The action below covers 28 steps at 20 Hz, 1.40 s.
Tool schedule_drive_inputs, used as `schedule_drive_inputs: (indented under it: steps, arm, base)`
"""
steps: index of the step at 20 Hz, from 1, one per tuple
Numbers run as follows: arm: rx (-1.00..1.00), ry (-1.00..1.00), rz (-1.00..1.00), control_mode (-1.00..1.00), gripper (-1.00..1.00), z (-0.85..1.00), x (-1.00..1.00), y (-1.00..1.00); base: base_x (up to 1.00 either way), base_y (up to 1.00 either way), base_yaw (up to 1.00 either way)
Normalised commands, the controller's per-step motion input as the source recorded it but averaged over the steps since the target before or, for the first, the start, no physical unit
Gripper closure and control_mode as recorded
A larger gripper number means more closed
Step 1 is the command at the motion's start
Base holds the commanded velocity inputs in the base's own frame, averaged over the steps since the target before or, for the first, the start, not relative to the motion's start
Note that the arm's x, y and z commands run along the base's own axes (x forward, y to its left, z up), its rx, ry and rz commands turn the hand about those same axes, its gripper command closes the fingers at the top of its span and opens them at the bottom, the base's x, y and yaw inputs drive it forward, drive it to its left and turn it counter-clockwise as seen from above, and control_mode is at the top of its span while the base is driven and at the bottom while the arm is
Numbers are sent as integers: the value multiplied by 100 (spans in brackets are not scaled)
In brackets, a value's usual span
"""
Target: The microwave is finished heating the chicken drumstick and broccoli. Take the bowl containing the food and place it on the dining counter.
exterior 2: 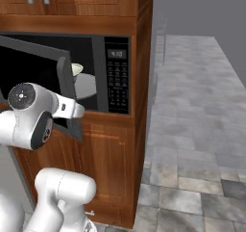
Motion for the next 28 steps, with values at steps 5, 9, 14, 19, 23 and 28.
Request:
schedule_drive_inputs:
  steps: [5,9,14,19,23,28]
  arm:
    - [0,-10,0,-100,100,84,-100,92]
    - [-3,-30,0,-100,-100,15,-100,88]
    - [-4,-20,8,-100,-100,-27,-100,44]
    - [6,-13,15,-100,-100,-11,-71,-70]
    - [21,-1,22,-100,-100,0,-2,-100]
    - [25,0,16,-100,-100,12,30,-100]
  base:
    - [0,0,0]
    - [0,0,0]
    - [0,0,0]
    - [0,0,0]
    - [0,0,0]
    - [0,0,0]
